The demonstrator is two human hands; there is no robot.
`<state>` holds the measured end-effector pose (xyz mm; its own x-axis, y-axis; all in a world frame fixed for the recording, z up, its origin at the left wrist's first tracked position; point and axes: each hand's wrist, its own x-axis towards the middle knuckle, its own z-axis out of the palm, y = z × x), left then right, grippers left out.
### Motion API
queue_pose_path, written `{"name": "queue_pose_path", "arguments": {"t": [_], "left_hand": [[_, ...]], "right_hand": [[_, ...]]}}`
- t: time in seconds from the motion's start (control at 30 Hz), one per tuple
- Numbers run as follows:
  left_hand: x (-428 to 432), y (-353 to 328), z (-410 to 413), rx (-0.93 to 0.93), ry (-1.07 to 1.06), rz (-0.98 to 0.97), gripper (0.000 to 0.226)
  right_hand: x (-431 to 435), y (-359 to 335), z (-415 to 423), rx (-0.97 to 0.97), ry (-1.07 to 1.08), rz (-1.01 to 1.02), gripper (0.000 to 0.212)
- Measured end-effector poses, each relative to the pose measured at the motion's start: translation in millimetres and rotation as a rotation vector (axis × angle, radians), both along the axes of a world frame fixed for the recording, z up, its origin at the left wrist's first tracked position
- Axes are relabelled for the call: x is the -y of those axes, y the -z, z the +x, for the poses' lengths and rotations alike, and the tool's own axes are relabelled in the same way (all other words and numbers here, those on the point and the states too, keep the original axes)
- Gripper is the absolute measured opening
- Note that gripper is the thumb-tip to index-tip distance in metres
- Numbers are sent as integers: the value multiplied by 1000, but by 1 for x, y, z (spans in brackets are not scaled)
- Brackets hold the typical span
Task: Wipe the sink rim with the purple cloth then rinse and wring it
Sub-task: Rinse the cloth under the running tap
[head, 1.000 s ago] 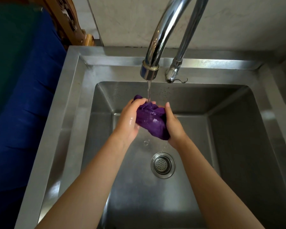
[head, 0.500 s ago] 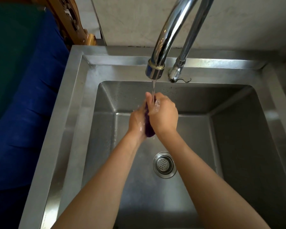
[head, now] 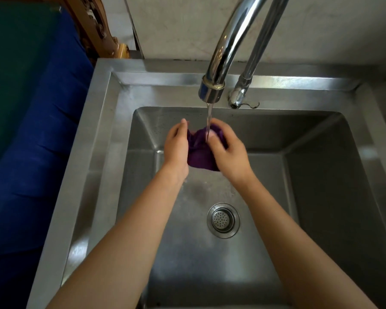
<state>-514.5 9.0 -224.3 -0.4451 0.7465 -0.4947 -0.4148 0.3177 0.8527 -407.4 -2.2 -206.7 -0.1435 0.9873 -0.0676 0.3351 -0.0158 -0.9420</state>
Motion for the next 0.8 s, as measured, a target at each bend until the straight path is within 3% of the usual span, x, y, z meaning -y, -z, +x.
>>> {"name": "queue_pose_path", "arguments": {"t": [0.1, 0.17, 0.27, 0.37, 0.47, 0.6, 0.67, 0.73, 0.8], "left_hand": [[3, 4, -2, 212, 210, 23, 25], [10, -3, 4, 348, 321, 154, 29], [15, -15, 18, 361, 350, 403, 37], [11, -4, 17, 440, 170, 104, 55], [10, 6, 19, 380, 130, -132, 40], [6, 6, 21, 259, 36, -196, 30], [6, 10, 18, 234, 19, -177, 28], [11, 2, 19, 5, 22, -170, 31], [15, 2, 18, -44, 4, -118, 37]], "right_hand": [[17, -13, -18, 300, -103, 159, 30], [18, -23, -32, 512, -43, 221, 32], [7, -30, -45, 651, -3, 304, 42], [-9, -31, -45, 692, -17, 268, 41], [-27, -30, -39, 666, -32, 102, 38], [-40, -15, -29, 549, 0, -150, 42], [-41, -3, -26, 384, 55, -233, 45], [-41, 6, -20, 105, 131, -317, 45], [-40, 11, -11, -83, 157, -375, 39]]}}
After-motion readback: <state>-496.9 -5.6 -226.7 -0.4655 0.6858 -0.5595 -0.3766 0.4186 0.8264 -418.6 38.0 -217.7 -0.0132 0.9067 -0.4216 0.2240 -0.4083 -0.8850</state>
